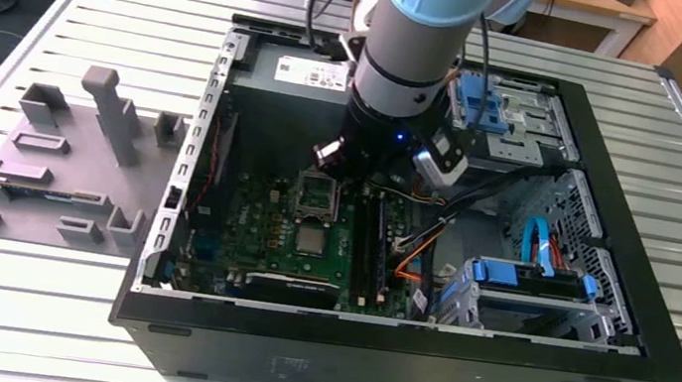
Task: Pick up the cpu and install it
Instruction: 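Install the first cpu locking lever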
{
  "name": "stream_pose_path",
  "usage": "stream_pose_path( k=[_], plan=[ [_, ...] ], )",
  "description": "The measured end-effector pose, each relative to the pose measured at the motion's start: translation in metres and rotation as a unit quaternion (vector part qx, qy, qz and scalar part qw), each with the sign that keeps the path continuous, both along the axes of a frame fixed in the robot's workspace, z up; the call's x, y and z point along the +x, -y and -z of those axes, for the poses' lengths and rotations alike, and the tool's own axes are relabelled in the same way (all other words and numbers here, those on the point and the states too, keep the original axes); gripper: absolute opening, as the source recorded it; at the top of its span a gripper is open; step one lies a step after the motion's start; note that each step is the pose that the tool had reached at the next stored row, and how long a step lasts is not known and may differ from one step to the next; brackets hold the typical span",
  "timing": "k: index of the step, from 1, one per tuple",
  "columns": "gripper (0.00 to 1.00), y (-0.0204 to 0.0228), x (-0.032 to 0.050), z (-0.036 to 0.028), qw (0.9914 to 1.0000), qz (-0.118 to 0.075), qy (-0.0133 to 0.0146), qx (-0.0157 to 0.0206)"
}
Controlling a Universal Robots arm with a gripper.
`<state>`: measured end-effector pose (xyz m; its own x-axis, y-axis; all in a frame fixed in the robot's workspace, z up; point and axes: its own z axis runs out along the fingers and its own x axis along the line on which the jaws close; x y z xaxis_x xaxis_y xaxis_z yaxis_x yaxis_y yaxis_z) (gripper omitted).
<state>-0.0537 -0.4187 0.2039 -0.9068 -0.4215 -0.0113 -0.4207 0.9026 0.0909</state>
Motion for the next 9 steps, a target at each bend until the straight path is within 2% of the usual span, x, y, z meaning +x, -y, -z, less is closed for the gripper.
stream_pose_path(
  k=[2, 7, 9],
  plan=[
    [0.11, 0.0004, -0.0009, -0.0014, 1.0, -0.001, 0.0025, 0.0006],
    [0.11, 0.0027, -0.0032, -0.0042, 0.99994, -0.003, 0.0107, 0.0007],
    [0.11, 0.003, -0.0034, -0.0044, 0.99993, -0.003, 0.0118, 0.0006]
  ],
)
